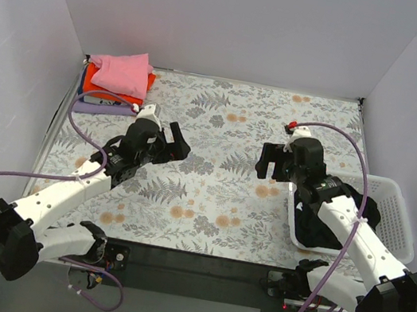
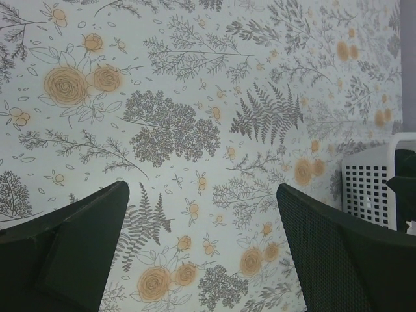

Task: Fold and stack the t-shirts
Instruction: Reset both grippers

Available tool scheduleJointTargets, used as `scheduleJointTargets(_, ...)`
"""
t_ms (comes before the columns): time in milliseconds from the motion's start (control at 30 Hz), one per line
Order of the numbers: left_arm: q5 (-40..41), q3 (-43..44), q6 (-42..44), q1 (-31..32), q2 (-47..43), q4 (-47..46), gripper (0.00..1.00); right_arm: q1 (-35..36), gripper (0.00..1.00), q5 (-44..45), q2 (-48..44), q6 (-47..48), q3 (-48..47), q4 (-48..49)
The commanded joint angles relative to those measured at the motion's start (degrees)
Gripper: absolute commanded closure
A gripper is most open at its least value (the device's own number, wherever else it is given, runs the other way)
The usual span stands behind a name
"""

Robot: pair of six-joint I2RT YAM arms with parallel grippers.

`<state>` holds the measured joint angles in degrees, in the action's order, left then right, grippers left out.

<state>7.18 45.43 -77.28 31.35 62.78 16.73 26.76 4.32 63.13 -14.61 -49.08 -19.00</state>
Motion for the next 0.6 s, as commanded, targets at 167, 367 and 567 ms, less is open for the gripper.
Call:
scheduleJointTargets(167,3.98,0.80,-2.53,0.20,-2.05,2.16,0.02,0.13,0.02,-0.36,-3.63,-1.38,2.50,3.10)
scheduleJointTargets(367,4.07,1.33,-1.92,0.11,-1.70,1.73,0.02,0.13,0.01,-0.71,-3.72,-1.39,2.41,3.18)
scheduleJointTargets(567,4.16,-0.08,-1.83,0.11,-2.92,0.15,0.03,0.13,0.02,-0.89,-3.72,-0.94,2.41,3.27)
